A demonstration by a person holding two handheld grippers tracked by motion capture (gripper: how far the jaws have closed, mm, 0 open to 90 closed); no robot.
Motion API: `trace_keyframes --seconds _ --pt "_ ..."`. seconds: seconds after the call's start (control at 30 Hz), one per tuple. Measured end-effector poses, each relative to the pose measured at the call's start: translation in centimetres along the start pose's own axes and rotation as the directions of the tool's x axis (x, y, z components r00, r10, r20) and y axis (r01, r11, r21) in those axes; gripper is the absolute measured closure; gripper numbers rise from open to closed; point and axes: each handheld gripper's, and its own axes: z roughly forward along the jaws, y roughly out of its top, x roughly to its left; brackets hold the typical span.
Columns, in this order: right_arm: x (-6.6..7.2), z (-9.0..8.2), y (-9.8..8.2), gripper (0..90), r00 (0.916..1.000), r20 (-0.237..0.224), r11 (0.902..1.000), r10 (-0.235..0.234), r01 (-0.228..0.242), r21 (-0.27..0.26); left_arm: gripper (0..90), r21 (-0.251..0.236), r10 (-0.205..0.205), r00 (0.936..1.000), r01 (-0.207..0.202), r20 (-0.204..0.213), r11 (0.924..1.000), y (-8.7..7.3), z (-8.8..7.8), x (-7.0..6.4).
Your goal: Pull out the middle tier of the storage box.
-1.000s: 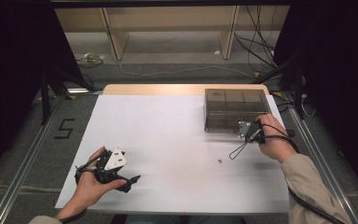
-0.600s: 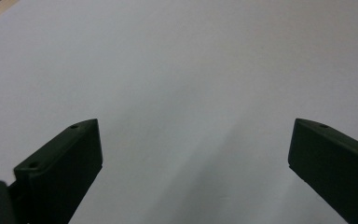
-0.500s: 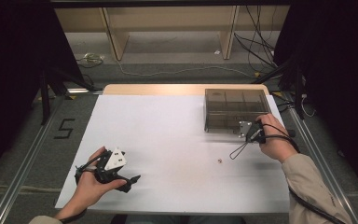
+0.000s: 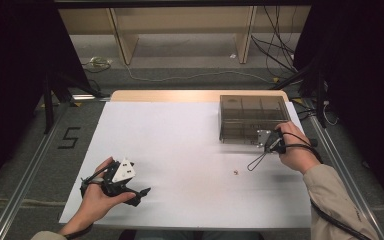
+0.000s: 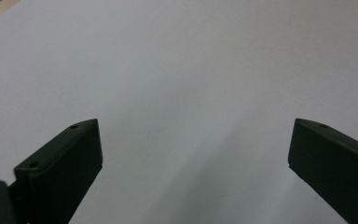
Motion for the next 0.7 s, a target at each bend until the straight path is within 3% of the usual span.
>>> trace_keyframes --seconds 0.7 --pt "0.34 -0.37 -0.16 84.5 0.9997 -0.023 0.9999 0.001 -0.001 -0.011 2.9 -0.002 0.000 1.0000 0.000 0.000 1.0000 0.02 -0.02 -0.01"
